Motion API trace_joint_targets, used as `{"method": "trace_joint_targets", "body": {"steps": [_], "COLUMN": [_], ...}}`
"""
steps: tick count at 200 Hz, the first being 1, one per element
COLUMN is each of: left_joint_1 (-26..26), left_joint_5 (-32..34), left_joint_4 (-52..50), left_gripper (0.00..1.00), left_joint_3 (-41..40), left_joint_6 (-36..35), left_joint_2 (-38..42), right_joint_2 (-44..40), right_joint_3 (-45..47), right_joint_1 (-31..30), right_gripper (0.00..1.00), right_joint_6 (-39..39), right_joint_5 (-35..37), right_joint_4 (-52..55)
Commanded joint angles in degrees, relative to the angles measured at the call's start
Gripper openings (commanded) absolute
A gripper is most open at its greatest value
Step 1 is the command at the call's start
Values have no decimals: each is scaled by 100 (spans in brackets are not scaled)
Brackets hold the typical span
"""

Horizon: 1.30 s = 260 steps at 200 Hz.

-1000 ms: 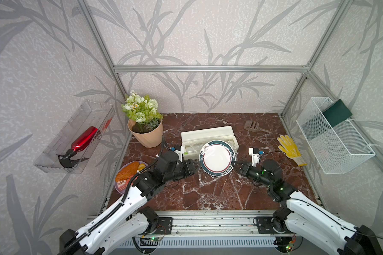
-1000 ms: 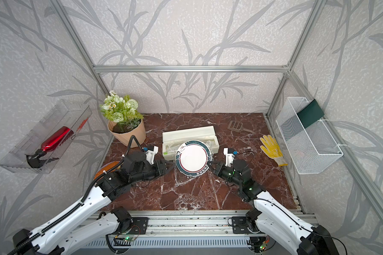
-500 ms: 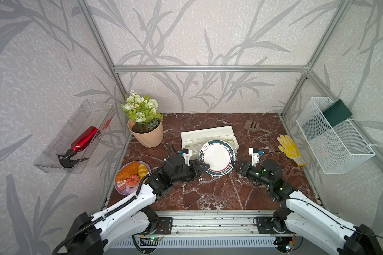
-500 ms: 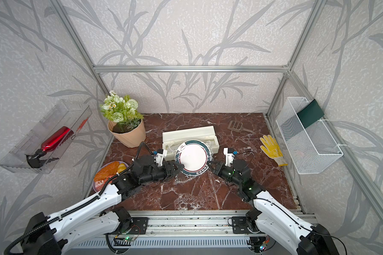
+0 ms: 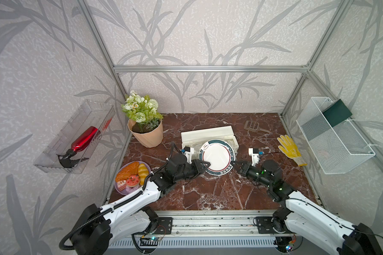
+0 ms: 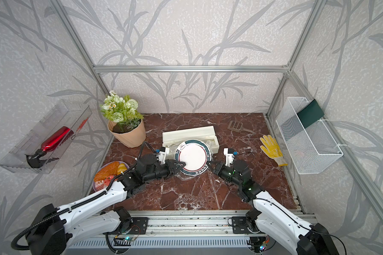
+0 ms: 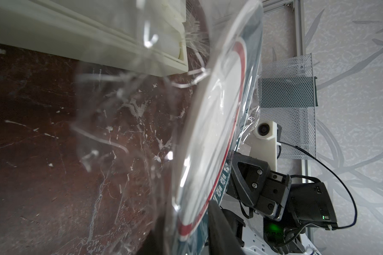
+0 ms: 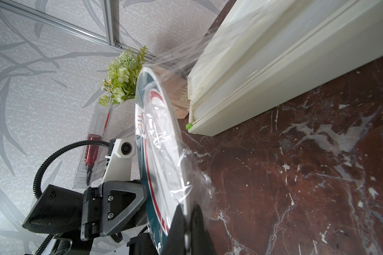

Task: Wrap the plate with plastic wrap
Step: Place the plate at the center of the board.

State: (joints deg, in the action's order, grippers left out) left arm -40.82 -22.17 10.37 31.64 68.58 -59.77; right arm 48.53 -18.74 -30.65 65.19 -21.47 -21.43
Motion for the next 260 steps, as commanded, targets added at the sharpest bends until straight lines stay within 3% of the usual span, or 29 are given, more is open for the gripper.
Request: {"method": "trace_joint_targets", "body": {"steps": [1,61,168,213,230,260], "left_joint_1": [-14,-16,30,90,147,206], "left_joint_5": [-47,-35,20,15,11,-13], "left_joint_4": [286,-102,-1114,-1300,-1316,-1318], "left_gripper": [15,0,0,0,0,0], "left_joint_3": [-38,62,1362,1724,1807,1929], "left_joint_6": [-179,-695,-1342,-1472,-1505,-1606], "left_joint_2": [209,730,955,915,882,784], "right_joint_2": [-140,-296,-178,-287,-488,-999], "right_joint_3": [-2,-288,-1419,-1820,-1851,-1755], "right_joint_1": [-10,-10,-11,8,63,273], "right_gripper": [0,0,0,46,53,55], "right_joint_6": [-52,-203,-664,-1081,-1272,-1543], "right_joint_5": [-165,-217,-279,-89,108,240], "right_joint_4": [-630,-441,288,1054,1453,1995]}}
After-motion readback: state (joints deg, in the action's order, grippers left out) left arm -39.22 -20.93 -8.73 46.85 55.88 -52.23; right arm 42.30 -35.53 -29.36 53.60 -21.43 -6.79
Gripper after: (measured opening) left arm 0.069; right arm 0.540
